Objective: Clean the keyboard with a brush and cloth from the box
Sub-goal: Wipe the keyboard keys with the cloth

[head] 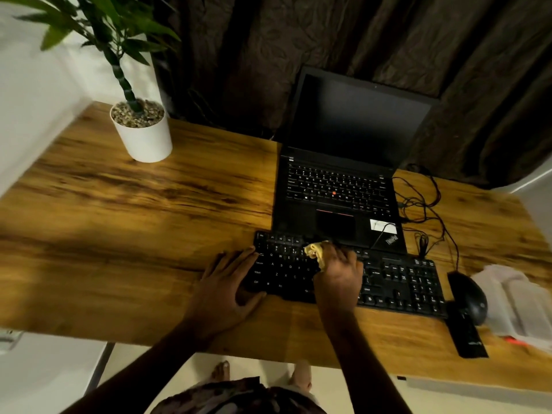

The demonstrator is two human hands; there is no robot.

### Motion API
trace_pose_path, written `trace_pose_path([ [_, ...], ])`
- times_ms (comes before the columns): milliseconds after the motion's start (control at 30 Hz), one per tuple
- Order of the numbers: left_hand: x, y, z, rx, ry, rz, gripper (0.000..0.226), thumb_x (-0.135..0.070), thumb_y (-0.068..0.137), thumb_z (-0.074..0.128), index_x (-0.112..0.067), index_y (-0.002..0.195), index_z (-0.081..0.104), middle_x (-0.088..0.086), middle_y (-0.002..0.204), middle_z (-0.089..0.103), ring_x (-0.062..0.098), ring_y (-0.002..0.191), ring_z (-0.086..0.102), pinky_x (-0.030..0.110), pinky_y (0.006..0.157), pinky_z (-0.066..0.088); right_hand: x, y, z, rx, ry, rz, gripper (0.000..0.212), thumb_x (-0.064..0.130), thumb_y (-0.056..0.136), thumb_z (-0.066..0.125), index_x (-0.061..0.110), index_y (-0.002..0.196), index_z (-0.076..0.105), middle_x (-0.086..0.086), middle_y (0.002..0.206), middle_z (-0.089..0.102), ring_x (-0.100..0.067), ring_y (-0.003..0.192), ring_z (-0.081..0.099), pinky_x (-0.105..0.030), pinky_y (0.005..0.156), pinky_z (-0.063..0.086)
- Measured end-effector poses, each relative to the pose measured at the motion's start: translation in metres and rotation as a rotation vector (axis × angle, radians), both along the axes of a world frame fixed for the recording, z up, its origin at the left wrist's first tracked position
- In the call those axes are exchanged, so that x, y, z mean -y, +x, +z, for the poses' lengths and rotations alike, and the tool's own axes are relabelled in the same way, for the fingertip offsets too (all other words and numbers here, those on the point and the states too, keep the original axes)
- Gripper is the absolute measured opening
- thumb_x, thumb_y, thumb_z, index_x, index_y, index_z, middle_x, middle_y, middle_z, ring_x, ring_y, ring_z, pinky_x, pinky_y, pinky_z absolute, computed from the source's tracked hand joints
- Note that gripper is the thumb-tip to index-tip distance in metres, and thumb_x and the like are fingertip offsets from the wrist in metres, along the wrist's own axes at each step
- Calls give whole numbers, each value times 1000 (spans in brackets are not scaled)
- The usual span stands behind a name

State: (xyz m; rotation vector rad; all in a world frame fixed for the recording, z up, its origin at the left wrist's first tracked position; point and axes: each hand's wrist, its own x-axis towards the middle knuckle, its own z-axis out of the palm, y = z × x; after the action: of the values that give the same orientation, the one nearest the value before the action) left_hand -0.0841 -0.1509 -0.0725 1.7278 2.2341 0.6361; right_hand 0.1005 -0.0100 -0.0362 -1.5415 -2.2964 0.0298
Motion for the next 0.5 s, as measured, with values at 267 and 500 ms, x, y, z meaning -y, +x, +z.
trace_pose_path([
  [267,0,0,-3,15,-13,8,80,-78,87,39,-38,154,22,-15,162,20,19,148,22,47,121,19,17,-51,-2,-2,2,228,54,6,69,45,7,117,69,-9,106,72,-27,94,55,-36,78,49],
  [500,-1,0,-3,4,-36,18,82,-81,86,36,-38,154,22,-14,162,22,22,147,25,51,118,25,13,-32,-4,4,65,142,53,-7,60,75,6,112,72,-13,99,73,-32,89,63,-38,73,49],
])
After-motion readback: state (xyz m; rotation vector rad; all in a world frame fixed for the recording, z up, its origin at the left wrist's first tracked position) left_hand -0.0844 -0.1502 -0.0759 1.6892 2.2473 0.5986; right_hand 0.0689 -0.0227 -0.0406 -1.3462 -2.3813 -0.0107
